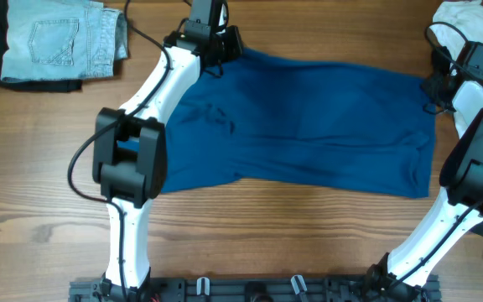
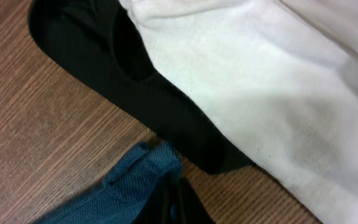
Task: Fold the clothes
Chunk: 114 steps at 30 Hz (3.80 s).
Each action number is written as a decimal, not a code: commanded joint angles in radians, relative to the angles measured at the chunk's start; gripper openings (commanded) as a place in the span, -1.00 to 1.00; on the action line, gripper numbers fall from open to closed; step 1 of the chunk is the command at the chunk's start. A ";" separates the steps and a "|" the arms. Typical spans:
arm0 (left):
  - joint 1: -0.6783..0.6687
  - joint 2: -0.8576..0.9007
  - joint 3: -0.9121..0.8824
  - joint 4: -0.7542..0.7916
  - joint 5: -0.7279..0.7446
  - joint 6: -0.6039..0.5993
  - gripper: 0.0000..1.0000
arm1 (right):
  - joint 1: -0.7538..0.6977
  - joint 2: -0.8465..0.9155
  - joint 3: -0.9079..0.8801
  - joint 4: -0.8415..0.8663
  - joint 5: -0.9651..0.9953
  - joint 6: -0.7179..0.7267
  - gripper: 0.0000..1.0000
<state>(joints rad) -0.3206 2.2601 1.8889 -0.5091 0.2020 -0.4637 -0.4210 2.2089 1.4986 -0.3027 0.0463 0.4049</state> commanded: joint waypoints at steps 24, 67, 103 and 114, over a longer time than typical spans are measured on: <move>0.005 -0.123 0.011 -0.384 -0.111 0.023 -0.92 | -0.007 -0.139 -0.005 -0.183 0.039 0.025 -0.92; 0.005 -0.143 0.011 -0.393 -0.111 0.023 -0.92 | 0.018 -0.040 -0.028 -0.048 -0.129 -0.026 0.23; 0.005 -0.143 0.011 -0.394 -0.111 0.023 -0.92 | 0.022 -0.046 0.080 -0.171 -0.138 -0.134 -0.09; 0.005 -0.143 0.011 -0.394 -0.111 0.023 -0.92 | 0.019 -0.047 0.161 -0.283 -0.182 -0.083 0.01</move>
<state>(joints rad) -0.3206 2.1521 1.8893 -0.9047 0.1017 -0.4568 -0.4065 2.1494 1.6341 -0.5747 -0.0990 0.2844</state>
